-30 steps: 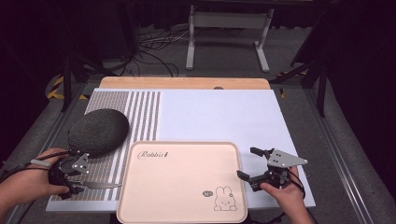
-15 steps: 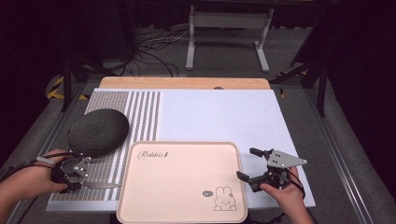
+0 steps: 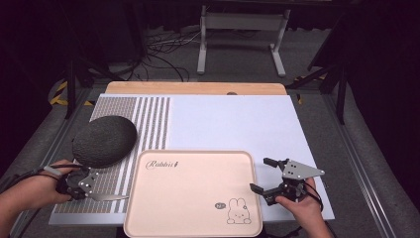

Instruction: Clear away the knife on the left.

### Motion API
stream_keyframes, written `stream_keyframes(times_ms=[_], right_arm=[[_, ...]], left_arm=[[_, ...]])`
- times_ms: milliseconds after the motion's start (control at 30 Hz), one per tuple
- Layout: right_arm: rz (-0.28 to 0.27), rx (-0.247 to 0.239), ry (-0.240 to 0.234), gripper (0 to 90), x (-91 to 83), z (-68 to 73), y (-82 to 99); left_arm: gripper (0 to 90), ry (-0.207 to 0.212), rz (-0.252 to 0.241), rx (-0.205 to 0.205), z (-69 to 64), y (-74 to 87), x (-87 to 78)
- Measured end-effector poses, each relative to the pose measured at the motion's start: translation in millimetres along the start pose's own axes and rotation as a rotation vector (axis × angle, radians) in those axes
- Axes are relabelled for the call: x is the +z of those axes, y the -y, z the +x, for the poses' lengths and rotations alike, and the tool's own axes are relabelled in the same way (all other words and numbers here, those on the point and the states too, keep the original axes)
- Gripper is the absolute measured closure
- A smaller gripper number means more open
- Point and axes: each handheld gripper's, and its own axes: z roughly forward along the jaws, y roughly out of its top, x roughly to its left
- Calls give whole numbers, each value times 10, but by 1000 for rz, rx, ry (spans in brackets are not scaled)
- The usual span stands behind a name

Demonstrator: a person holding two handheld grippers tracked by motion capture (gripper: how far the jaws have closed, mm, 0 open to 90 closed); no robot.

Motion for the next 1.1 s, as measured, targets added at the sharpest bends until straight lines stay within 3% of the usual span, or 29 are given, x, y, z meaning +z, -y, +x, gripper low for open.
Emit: stream_keyframes(times_ms=[400,533,767,833,1100], right_arm=[[5,-7,-17,28,18,15,0],[6,-2,-13,28,21,11,0],[2,-6,-14,28,18,11,-8],[3,-4,-14,28,18,8,-7],[-4,-3,-13,28,10,9,-16]], left_arm=[[802,-15,10,10,-11,-14,-3],[803,0,46,-31,2,-13,-8],[803,-23,18,-74,11,6,-83],[803,-27,21,-127,-3,-1,-123],[804,-22,-21,-214,-8,-43,-293]])
